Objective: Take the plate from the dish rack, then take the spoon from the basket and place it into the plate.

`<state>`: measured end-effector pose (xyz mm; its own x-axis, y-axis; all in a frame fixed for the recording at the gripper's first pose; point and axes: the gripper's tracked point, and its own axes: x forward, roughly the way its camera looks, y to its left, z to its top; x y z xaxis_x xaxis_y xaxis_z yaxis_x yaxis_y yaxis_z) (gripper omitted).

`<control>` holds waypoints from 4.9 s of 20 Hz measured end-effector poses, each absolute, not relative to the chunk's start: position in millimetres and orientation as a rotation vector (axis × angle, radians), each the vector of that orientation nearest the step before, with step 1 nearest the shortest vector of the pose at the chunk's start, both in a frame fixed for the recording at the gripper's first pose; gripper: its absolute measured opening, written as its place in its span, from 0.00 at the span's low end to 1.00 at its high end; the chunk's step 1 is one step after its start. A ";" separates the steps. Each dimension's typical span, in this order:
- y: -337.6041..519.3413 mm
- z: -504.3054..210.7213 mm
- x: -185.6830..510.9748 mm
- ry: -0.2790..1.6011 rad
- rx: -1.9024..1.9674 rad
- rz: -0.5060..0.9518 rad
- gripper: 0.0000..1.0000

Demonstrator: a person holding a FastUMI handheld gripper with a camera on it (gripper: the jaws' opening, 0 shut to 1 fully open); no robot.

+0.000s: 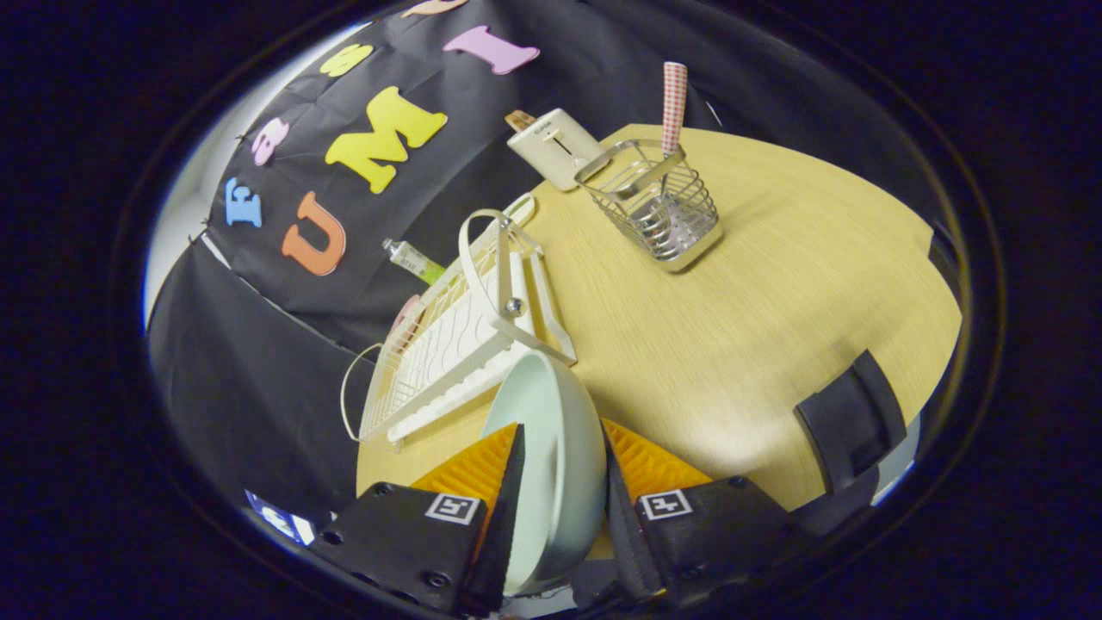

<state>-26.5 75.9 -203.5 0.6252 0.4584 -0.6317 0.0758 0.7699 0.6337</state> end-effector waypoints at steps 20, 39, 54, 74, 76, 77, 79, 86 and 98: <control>-54.2 -98.5 -18.7 0.261 0.159 0.059 1.00; -114.7 -157.7 127.8 0.344 0.169 0.178 0.66; -98.6 -105.0 118.1 0.305 0.236 0.236 0.11; 82.5 -55.8 -23.3 0.316 0.060 0.431 0.11; 102.1 -75.4 -26.7 0.362 0.076 0.449 0.11; 109.2 -84.9 -28.2 0.387 0.073 0.453 0.11; 125.3 -100.6 -31.3 0.430 0.073 0.476 0.11; 145.4 -123.9 -26.8 0.495 0.114 0.486 0.11; 134.8 -121.1 -15.6 0.485 0.111 0.457 0.66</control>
<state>-15.6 134.8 -121.1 0.7866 0.4487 -0.4241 -0.3968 0.8937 0.2097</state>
